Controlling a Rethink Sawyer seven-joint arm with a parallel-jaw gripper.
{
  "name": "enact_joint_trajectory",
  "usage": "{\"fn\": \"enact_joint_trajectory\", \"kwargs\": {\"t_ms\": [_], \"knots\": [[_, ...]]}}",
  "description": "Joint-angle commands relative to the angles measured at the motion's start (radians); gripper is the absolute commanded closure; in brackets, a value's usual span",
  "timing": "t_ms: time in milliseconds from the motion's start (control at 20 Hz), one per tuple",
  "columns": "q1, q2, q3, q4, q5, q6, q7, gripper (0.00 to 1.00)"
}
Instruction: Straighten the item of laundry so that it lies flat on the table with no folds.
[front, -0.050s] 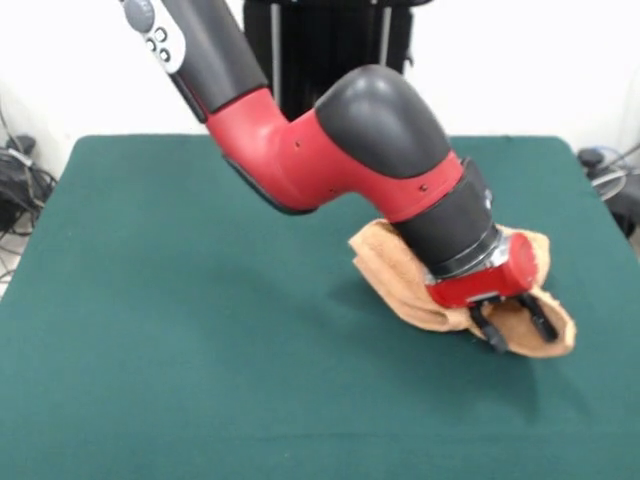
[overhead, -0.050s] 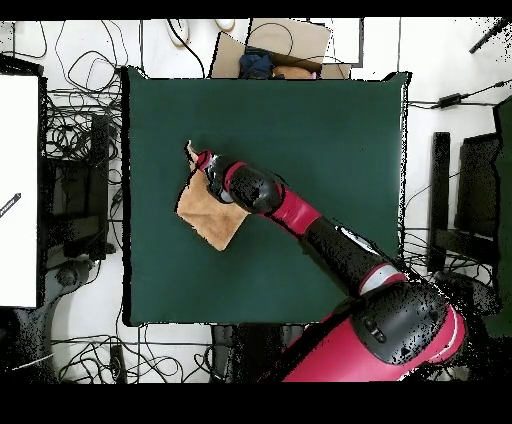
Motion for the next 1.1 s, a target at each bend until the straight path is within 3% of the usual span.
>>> {"fn": "enact_joint_trajectory", "kwargs": {"t_ms": [50, 1100], "knots": [[0.037, -0.028, 0.033, 0.059, -0.010, 0.065, 0.103, 0.00], [0.094, -0.172, -0.006, 0.117, 0.061, 0.073, 0.183, 0.00]]}}
